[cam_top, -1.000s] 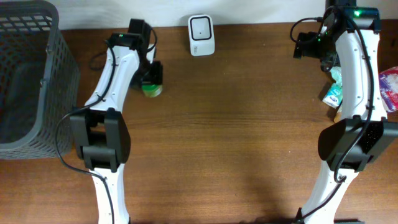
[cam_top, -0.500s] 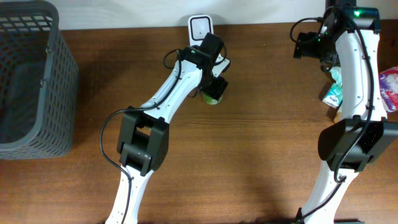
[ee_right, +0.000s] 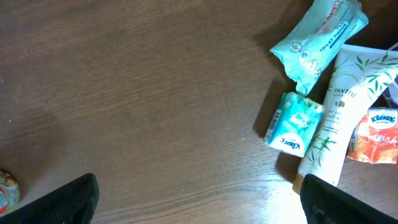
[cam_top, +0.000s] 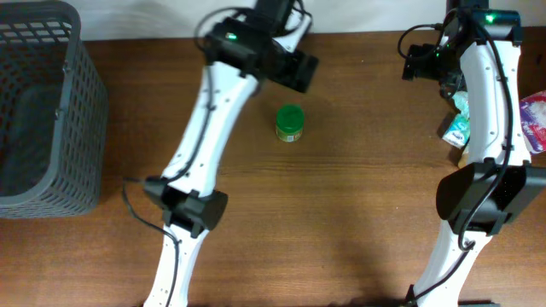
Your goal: Scan the item barcode
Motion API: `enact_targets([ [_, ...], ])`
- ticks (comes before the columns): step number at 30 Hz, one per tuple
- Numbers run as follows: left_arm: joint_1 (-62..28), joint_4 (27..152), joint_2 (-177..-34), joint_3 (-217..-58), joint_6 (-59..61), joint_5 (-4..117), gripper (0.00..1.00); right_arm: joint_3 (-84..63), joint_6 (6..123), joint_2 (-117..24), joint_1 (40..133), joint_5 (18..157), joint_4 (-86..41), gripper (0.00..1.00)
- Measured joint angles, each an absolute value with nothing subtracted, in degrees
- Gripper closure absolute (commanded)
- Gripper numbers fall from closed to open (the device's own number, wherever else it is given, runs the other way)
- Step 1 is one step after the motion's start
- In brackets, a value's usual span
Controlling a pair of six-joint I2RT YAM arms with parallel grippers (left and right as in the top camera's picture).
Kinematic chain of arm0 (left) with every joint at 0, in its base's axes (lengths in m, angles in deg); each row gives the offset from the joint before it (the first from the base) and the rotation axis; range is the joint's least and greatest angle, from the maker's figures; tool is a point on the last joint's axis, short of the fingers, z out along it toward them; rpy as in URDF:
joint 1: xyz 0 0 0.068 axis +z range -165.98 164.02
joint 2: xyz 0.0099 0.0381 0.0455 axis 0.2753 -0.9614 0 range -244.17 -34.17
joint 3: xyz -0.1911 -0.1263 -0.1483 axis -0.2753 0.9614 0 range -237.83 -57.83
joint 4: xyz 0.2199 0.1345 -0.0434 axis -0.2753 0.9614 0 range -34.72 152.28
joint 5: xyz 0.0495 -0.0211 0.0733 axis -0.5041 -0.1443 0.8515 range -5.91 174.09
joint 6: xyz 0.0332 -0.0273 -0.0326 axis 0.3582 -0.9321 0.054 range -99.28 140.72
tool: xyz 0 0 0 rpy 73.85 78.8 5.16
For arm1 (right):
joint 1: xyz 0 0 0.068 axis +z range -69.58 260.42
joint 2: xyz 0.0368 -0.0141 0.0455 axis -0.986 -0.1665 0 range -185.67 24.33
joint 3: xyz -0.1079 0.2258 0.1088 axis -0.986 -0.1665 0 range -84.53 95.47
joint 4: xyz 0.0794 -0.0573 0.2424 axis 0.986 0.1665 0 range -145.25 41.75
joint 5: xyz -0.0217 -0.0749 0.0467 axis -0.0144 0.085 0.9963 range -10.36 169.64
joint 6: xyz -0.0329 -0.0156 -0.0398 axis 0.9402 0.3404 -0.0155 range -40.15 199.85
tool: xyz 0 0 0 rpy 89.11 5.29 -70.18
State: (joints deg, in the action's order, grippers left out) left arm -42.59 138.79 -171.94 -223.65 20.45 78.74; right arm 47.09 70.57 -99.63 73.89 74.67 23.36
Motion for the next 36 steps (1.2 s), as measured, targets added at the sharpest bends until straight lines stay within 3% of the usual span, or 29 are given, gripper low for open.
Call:
enact_targets([
  [7,-23.1,148.3,-172.1,-227.0,15.2,79.2,0.01,47.1,70.6,-99.6,73.9,74.7,23.4,0.01],
  [14,-16.5,151.9,-178.1,-226.9,12.1,79.6,0.01,47.1,70.6,-99.6,73.9,76.0,23.1,0.01],
  [16,-16.4,151.9,-178.2,-226.9,12.0,79.6,0.01,47.1,70.5,-99.6,73.9,81.4,26.9,0.01],
  [20,-16.4,151.9,-178.2,-226.9,11.9,79.6,0.01,47.0,69.0,-99.6,74.8,104.8,27.1,0.01],
  [23,-16.4,151.9,-178.2,-226.9,11.9,79.6,0.01,46.8,68.4,-99.7,80.3,110.9,23.9,0.01],
  [29,-16.4,151.9,-178.2,-226.9,11.9,79.6,0.01,46.8,52.2,-104.2,100.3,93.1,18.8,0.01],
  [36,-16.4,151.9,-178.2,-226.9,11.9,79.6,0.01,46.8,43.9,-110.6,105.4,84.5,14.3,0.01],
])
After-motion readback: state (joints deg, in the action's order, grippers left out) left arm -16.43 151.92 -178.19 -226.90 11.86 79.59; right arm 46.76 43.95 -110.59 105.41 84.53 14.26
